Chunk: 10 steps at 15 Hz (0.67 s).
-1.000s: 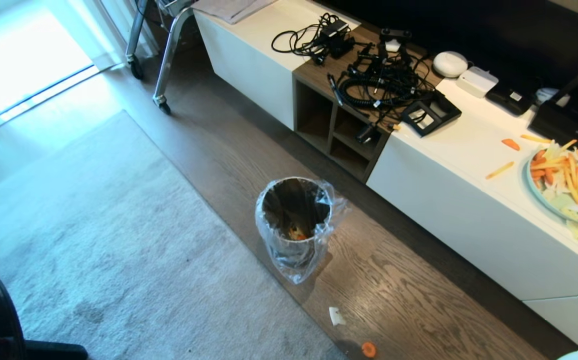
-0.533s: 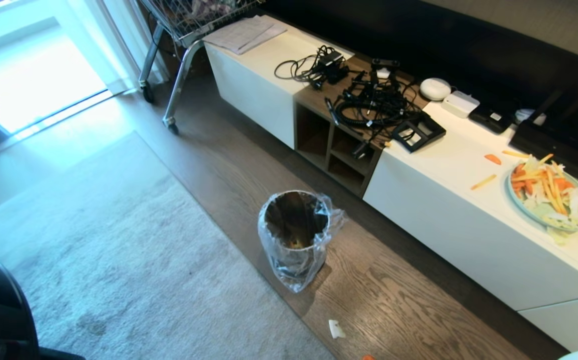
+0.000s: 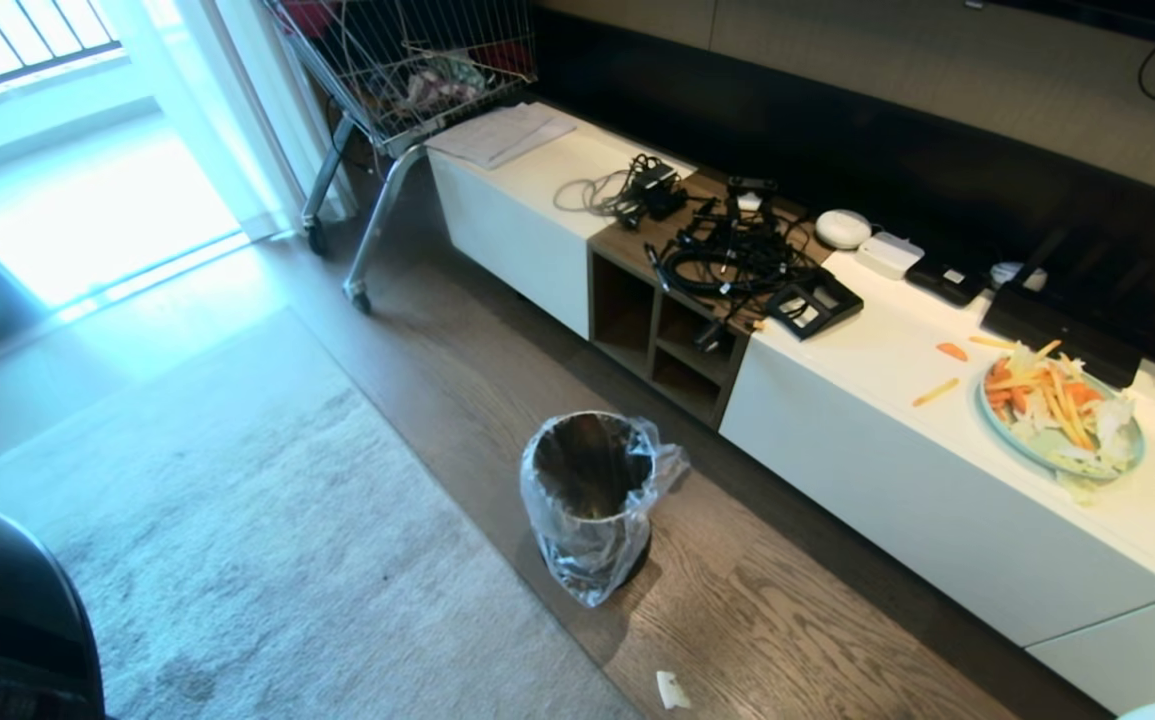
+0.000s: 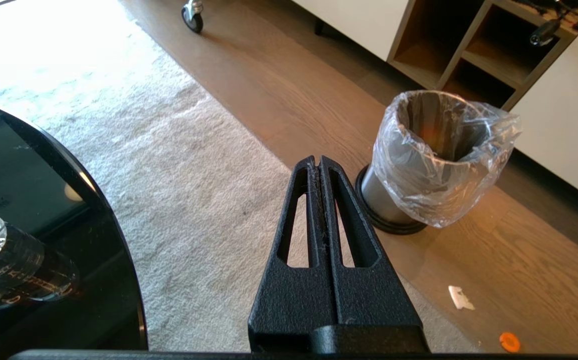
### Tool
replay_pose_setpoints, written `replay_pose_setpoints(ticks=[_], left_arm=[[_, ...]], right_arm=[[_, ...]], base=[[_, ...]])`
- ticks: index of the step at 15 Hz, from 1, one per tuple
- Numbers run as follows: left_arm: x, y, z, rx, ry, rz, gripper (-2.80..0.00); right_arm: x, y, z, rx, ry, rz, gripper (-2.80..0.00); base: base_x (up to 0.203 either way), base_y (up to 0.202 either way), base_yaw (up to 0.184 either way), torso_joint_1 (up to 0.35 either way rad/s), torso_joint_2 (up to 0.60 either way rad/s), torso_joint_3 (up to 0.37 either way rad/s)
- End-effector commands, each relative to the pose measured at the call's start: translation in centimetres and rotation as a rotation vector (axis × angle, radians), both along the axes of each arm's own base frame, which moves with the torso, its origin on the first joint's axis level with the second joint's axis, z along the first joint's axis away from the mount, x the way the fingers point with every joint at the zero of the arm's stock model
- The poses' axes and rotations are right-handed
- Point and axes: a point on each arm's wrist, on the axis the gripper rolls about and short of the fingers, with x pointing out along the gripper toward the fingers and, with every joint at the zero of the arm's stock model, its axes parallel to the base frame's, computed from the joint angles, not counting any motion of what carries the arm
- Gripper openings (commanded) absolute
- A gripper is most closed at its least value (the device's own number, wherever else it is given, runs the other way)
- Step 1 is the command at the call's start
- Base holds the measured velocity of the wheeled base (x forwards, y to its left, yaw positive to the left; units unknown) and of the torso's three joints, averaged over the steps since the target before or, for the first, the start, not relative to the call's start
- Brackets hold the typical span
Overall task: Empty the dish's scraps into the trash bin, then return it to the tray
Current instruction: Put the bowl back to the table
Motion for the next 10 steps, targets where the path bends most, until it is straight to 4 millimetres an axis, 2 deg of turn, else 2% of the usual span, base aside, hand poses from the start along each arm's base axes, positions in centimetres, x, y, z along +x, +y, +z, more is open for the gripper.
replay_pose_setpoints(ticks=[1,10], left_arm=[[0.0,0.0,0.0,0.0,-0.001,0.001,-2.8],[0.0,0.0,0.0,-0.002,-0.001,0.001,-2.8]], right_arm=[[0.01,0.0,0.0,-0.001,0.001,0.0,-2.8],[0.01,0.0,0.0,-0.001,0.001,0.0,-2.8]], base=[[0.0,0.0,0.0,0.003,0.0,0.203],[0.0,0.0,0.0,0.003,0.0,0.203]])
